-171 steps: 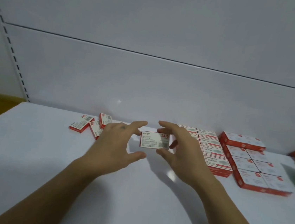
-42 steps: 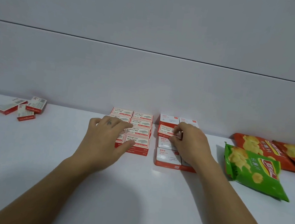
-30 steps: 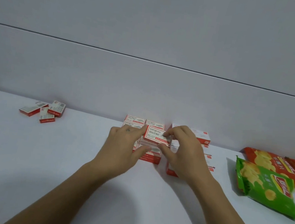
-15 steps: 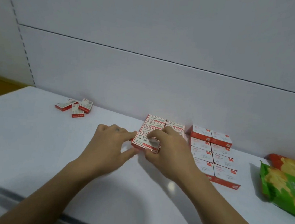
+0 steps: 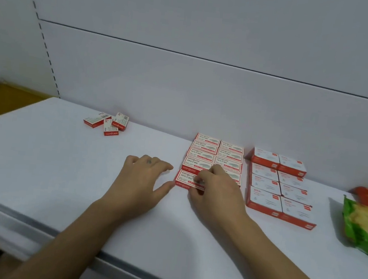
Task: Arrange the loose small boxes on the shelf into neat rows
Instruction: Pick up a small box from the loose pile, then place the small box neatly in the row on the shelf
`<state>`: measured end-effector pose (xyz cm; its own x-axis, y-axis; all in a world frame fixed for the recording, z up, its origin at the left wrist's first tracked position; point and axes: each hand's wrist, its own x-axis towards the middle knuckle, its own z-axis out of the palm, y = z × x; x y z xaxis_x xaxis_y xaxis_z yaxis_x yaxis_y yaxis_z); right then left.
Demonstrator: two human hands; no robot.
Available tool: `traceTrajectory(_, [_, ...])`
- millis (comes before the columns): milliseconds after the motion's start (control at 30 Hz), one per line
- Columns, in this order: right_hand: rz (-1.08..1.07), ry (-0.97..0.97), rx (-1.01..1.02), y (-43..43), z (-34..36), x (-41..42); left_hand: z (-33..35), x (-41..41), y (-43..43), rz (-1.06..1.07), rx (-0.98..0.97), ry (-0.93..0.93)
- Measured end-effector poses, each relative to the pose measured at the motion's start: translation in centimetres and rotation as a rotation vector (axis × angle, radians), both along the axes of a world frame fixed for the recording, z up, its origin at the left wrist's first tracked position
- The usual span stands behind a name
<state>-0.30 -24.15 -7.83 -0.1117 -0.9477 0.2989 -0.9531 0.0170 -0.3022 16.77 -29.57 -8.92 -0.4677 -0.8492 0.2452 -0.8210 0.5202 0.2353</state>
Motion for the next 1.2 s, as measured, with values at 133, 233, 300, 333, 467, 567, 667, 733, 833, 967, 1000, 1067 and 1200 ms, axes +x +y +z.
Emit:
traceTrajectory(133, [0.009,0.001,0.013,0.1,0.0,-0.1,-0.1,0.0,0.3,0.006,0.003,0.004])
traceTrajectory(233, [0.01,0.005,0.017,0.1,0.0,-0.1,-0.1,0.0,0.4,0.003,0.0,-0.015])
traceTrajectory(300, [0.009,0.011,0.015,0.0,-0.1,0.0,-0.2,0.0,0.4,-0.001,-0.014,-0.035])
traceTrajectory(333, [0.006,0.012,0.016,0.0,-0.1,0.0,-0.2,-0.1,0.4,-0.001,-0.022,-0.047])
traceTrajectory(467, [-0.008,0.013,0.027,0.0,0.1,0.2,0.0,-0.3,0.2,-0.008,-0.031,-0.072])
traceTrajectory(567, [0.0,0.061,0.048,0.2,0.5,0.2,0.6,-0.4,-0.1,-0.023,-0.045,-0.08])
traceTrajectory(667, [0.009,0.108,0.075,0.2,1.6,0.3,1.2,-0.1,-0.7,-0.038,-0.05,-0.078])
traceTrajectory(733, [0.023,0.127,0.074,-0.4,2.5,0.5,1.6,0.6,-1.4,-0.04,-0.057,-0.072])
traceTrajectory(833, [0.081,0.123,0.058,-2.0,4.0,1.6,2.4,2.6,-2.9,-0.014,-0.084,-0.069])
traceTrajectory(967, [0.151,0.122,0.104,-5.4,5.1,4.6,3.0,6.4,-5.5,0.092,-0.089,-0.092])
traceTrajectory(1000, [0.158,0.117,0.113,-6.3,5.2,5.5,3.1,7.4,-6.0,0.114,-0.092,-0.094])
traceTrajectory(1067, [0.17,0.11,0.136,-8.0,5.1,7.4,3.2,9.3,-6.9,0.155,-0.103,-0.115])
traceTrajectory(1200, [0.206,0.077,0.188,-11.7,4.6,11.2,3.7,12.5,-8.5,0.25,-0.091,-0.131])
